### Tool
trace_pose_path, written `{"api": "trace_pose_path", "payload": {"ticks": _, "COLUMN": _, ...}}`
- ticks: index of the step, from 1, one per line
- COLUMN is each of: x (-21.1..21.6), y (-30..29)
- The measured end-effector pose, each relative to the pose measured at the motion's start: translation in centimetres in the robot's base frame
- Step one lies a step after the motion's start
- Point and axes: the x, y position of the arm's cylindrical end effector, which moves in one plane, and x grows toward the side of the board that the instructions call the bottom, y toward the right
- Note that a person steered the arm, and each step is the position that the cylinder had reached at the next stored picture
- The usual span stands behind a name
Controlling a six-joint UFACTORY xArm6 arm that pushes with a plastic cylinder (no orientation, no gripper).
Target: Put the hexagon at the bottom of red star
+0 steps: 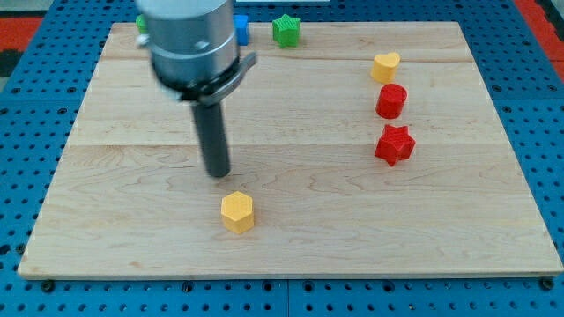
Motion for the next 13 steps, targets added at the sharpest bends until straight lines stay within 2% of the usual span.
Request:
{"api": "trace_pose_path", "payload": {"ticks": 1, "x": 4.7, "y": -3.7}}
{"api": "trace_pose_path", "payload": {"ticks": 2, "x": 6.8, "y": -1.6}}
{"api": "trace_pose_path", "payload": {"ticks": 3, "x": 4.5, "y": 4.0}}
{"api": "trace_pose_path", "payload": {"ticks": 4, "x": 2.7, "y": 7.3}}
{"api": "trace_pose_path", "payload": {"ticks": 6, "x": 2.4, "y": 8.6}}
{"api": "trace_pose_path", "payload": {"ticks": 7, "x": 2.0, "y": 13.1}}
{"api": "trace_pose_path", "payload": {"ticks": 8, "x": 1.8, "y": 10.8}}
{"api": "trace_pose_path", "payload": {"ticks": 9, "x": 0.5, "y": 11.6}}
{"api": "trace_pose_path", "payload": {"ticks": 11, "x": 1.1, "y": 18.4}}
{"api": "trace_pose_path", "payload": {"ticks": 13, "x": 1.7, "y": 19.3}}
